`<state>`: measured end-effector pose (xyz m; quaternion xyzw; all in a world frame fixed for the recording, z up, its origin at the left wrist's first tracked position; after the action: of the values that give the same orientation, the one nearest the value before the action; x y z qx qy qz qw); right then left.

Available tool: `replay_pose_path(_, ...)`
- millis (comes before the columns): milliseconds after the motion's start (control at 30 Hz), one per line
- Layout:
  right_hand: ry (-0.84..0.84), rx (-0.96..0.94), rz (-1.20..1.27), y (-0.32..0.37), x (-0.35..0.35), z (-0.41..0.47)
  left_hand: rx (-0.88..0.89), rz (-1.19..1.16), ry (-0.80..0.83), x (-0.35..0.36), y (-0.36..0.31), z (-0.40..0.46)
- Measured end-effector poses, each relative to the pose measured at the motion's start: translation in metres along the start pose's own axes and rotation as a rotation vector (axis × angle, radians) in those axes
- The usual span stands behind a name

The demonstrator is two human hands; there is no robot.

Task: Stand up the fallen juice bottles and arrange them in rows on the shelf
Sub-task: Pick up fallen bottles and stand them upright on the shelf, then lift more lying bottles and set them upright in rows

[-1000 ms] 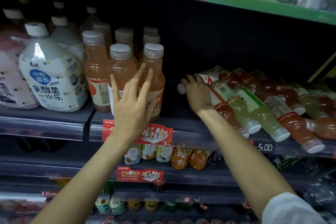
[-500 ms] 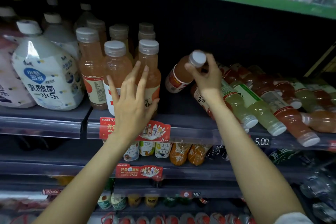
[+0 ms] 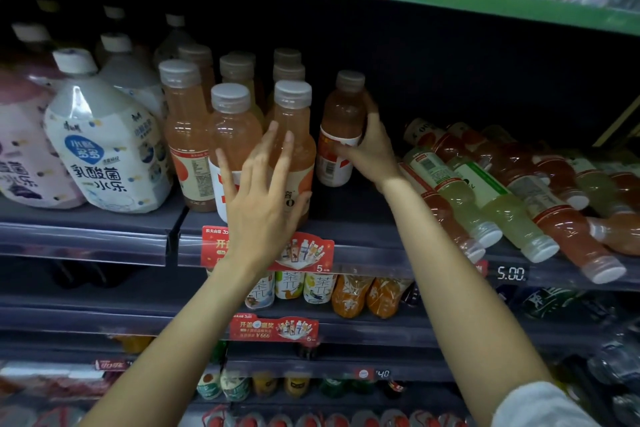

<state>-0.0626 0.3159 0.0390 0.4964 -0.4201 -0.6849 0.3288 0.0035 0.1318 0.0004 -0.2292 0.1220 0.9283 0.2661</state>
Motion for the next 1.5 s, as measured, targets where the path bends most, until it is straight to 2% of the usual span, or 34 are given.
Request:
replay_pose_path(133, -0.118, -0.010, -0.057, -0.015, 0.012, 0.000, 0.002, 0.009, 0.008, 0.000, 0.000, -0.001)
replay_pose_path(300, -0.098, -0.003, -0.018, -0.008, 0.026, 0.005, -0.005, -0.019, 0.013, -0.001, -0.001, -0.001)
replay_pose_path(433, -0.003, 0.024, -0.025, -0.006, 0.024, -0.011, -0.053, -0.093, -0.020, -0.004, -0.004, 0.001)
replay_pose_path(500, 0.005, 0.010, -0.109, -0.010, 0.009, -0.031, -0.084, -0.218, -0.083, -0.012, -0.012, -0.001)
replay_pose_path(600, -0.139, -0.166, -0.375, -0.019, -0.031, -0.073, 0.013, -0.414, -0.144, -0.023, -0.033, -0.001)
replay_pose_path(700, -0.286, -0.208, -0.593, -0.033, -0.075, -0.112, 0.206, -0.566, 0.049, -0.009, -0.055, 0.009)
replay_pose_path(800, -0.389, -0.125, -0.752, -0.052, -0.107, -0.141, 0.304, -0.617, 0.297, 0.026, -0.075, 0.026)
replay_pose_path(933, -0.357, 0.033, -0.914, -0.071, -0.119, -0.160, 0.463, -0.666, 0.546, 0.069, -0.097, 0.048)
replay_pose_path(1000, -0.344, 0.048, -0.939, -0.074, -0.121, -0.162, 0.558, -0.651, 0.651, 0.083, -0.106, 0.055)
replay_pose_path(1067, -0.339, 0.033, -0.917, -0.073, -0.120, -0.161, 0.606, -0.636, 0.672, 0.091, -0.113, 0.059)
replay_pose_path(1133, -0.368, 0.010, -0.811, -0.069, -0.119, -0.162, 0.601, -0.647, 0.613, 0.090, -0.115, 0.061)
replay_pose_path(1200, -0.443, -0.008, -0.549, -0.058, -0.125, -0.164, 0.543, -0.666, 0.495, 0.082, -0.114, 0.062)
replay_pose_path(1300, -0.466, -0.166, -0.143, -0.033, -0.131, -0.163, 0.344, -0.649, 0.334, 0.060, -0.107, 0.060)
replay_pose_path(1400, -0.300, -0.137, 0.196, -0.011, -0.125, -0.148, 0.085, -0.689, 0.313, 0.042, -0.101, 0.055)
replay_pose_path(1500, -0.114, -0.063, 0.178, -0.017, -0.104, -0.129, -0.154, -0.773, 0.365, 0.037, -0.090, 0.052)
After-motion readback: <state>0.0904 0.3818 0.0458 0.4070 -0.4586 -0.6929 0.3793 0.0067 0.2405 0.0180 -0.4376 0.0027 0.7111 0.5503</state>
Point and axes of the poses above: each hand's wrist, its own z-axis towards the middle knuckle, its own x-axis out of the palm, y = z × x, the point moved 3 cm from there along z, towards the middle knuckle, and after that the axes turned 12 degrees about x, right-handed, at the moved point
